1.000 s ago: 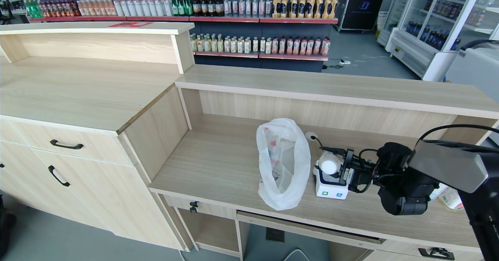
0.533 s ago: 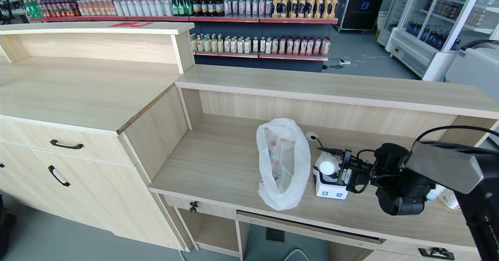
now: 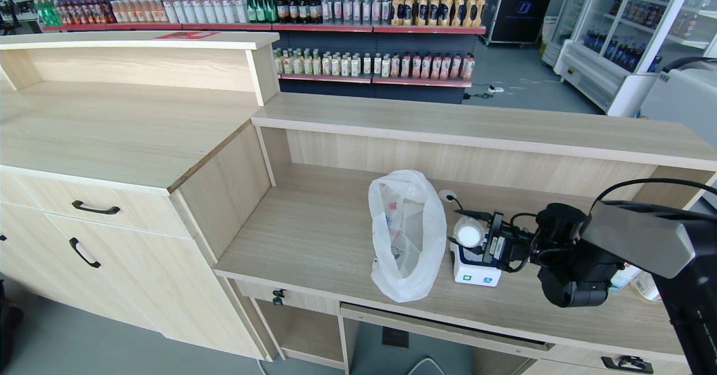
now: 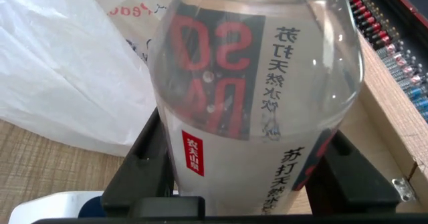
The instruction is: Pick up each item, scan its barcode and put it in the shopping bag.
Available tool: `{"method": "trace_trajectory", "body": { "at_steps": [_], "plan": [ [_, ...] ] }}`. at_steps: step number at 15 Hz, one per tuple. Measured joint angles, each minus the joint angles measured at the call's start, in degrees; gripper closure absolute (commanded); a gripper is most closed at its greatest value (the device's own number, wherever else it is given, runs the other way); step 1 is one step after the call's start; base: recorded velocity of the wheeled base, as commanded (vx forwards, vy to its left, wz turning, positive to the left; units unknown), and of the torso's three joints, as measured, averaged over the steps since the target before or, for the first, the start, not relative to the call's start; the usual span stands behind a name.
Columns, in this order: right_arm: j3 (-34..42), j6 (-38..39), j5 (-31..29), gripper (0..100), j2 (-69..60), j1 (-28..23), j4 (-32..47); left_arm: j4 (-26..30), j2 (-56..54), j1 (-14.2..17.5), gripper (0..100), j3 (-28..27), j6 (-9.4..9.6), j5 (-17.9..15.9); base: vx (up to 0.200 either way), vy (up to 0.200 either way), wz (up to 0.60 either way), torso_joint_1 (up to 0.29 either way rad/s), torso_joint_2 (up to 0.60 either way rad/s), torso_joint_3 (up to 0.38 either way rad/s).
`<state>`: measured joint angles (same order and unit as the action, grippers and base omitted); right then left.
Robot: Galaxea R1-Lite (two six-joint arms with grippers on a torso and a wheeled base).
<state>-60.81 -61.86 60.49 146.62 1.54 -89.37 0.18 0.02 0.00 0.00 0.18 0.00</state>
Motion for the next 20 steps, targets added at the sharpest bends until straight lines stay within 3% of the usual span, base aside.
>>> {"method": "trace_trajectory", "body": {
  "at_steps": [4,7,11,13,20],
  "plan": [
    [1.0,17.21,-0.52,100,-7.97,-2.79,2.04,0.0,0.0,0.0,0,0.0,0.0,0.0,0.0,0.0,0.0,0.0,0.0,0.0],
    [6.56,32.09,-8.63,100,-18.26,-7.02,6.46,0.0,0.0,0.0,0,0.0,0.0,0.0,0.0,0.0,0.0,0.0,0.0,0.0],
    [12.11,50.37,-42.11,100,-28.78,-8.12,16.51,0.0,0.0,-0.02,0,0.0,0.0,0.0,0.0,0.0,0.0,0.0,0.0,0.0],
    [15.8,51.79,-48.26,100,-32.65,-7.2,18.75,0.0,0.0,0.0,0,0.0,0.0,0.0,0.0,0.0,0.0,0.0,0.0,0.0],
    [19.38,39.23,-49.32,100,-37.63,-6.74,16.32,0.0,0.0,0.0,0,0.0,-0.02,0.0,0.0,0.0,0.09,0.001,0.0,0.0]
  ]
}}
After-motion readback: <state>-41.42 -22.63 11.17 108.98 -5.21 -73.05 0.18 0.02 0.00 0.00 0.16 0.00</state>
